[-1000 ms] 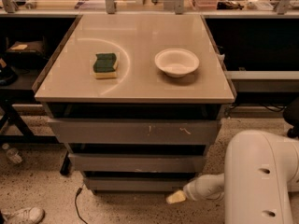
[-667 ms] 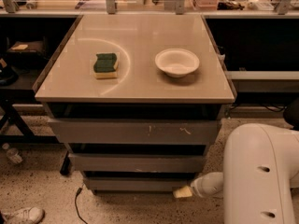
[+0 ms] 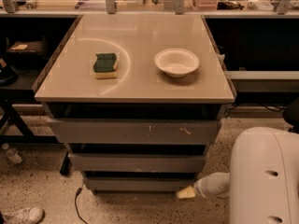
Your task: Close bottom drawer
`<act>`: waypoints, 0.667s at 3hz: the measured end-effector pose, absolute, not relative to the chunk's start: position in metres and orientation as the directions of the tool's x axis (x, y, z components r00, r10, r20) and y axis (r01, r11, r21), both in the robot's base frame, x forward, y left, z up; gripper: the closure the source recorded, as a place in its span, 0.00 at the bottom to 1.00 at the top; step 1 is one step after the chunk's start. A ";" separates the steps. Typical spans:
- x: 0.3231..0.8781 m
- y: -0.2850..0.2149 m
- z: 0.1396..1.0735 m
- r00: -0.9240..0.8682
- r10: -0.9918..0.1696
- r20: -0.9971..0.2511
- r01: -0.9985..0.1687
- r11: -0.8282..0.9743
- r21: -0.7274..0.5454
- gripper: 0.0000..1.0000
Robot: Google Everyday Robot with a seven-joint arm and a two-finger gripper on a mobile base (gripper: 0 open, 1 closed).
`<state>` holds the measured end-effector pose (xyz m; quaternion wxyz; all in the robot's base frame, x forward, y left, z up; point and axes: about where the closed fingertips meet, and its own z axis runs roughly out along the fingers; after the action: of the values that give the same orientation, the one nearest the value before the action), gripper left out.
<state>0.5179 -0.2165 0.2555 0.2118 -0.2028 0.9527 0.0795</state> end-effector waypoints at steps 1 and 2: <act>0.474 -0.276 0.256 -0.895 -0.242 -0.375 -0.290 0.954 0.074 0.00; 0.346 -0.384 0.266 -0.969 0.029 -0.245 0.025 1.000 0.018 0.00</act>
Offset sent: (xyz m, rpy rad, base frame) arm -0.4927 -0.2809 0.0205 -0.2224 0.5160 -0.8792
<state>0.3458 -0.3841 0.2664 0.1236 0.0137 0.9922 0.0074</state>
